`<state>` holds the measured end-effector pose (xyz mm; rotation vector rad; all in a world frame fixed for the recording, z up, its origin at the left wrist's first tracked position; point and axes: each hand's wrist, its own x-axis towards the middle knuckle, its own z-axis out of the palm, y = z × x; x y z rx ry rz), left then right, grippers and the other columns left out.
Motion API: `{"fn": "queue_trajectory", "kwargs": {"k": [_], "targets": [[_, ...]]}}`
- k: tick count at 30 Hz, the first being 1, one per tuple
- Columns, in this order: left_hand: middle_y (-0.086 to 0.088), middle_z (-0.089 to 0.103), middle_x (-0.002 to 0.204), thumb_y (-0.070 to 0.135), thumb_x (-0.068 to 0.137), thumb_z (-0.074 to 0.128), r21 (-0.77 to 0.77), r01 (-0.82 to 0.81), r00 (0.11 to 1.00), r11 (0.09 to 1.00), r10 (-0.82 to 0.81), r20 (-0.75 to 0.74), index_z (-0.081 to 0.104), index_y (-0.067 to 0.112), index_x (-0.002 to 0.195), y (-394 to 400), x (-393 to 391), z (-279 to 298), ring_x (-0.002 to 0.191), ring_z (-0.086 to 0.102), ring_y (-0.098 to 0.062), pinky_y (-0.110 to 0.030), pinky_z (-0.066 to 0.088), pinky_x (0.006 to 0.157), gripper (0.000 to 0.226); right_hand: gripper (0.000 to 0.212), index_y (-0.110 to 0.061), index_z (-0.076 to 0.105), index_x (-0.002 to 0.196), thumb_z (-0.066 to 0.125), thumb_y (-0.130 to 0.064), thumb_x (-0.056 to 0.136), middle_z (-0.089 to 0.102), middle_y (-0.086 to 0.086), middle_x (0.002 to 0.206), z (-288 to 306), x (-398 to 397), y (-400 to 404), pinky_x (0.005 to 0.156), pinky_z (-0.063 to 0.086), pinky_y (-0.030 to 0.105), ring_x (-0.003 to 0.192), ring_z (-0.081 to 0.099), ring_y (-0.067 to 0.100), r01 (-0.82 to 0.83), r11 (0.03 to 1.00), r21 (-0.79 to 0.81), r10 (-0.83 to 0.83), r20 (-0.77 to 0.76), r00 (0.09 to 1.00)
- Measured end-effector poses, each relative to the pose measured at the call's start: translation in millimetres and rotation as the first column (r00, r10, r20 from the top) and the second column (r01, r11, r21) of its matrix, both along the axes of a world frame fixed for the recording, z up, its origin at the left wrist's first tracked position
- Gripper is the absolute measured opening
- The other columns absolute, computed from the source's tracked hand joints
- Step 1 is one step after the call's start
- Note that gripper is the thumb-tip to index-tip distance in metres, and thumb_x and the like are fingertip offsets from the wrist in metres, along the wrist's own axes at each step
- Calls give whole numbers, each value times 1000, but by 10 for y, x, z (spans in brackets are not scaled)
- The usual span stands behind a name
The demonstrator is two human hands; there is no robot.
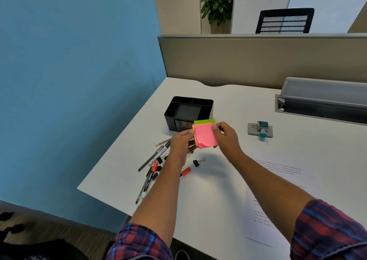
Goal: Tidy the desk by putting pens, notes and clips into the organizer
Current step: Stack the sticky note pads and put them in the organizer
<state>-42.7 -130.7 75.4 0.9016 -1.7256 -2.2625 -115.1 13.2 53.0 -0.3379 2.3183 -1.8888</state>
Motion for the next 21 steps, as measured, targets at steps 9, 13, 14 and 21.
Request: {"fn": "queue_trajectory", "kwargs": {"k": [9,13,14,21], "targets": [[5,76,88,32,96,67,-50,116,993,992,-117,-3,70,24,97,110,-6,71,84,72,-19,-36,58,81,9,29,-18,61,114,58,-41,98,65,1,113,-4,66,-44,67,54,19,99,62,18,165,986,4,-165,-46,985],[-3,76,107,14,92,72,-117,224,973,968,-229,-40,66,19,115,116,35,34,98,72,-19,-31,60,79,24,25,-19,61,113,58,-39,99,65,1,111,11,93,-41,66,50,17,99,62,18,215,977,-12,-215,-36,976],[-3,74,112,8,90,72,-131,238,969,962,-245,-42,65,18,119,116,44,29,101,71,-19,-29,60,77,31,24,-19,60,112,58,-38,99,65,0,110,10,95,-36,66,49,17,99,61,18,221,975,-14,-222,-37,974],[-4,63,131,-8,90,64,-190,271,959,944,-282,-30,58,11,136,71,71,23,108,66,-21,-29,61,77,50,30,-20,56,112,63,-43,95,63,1,113,-26,53,40,66,55,28,102,62,21,130,992,0,-130,0,992]]}}
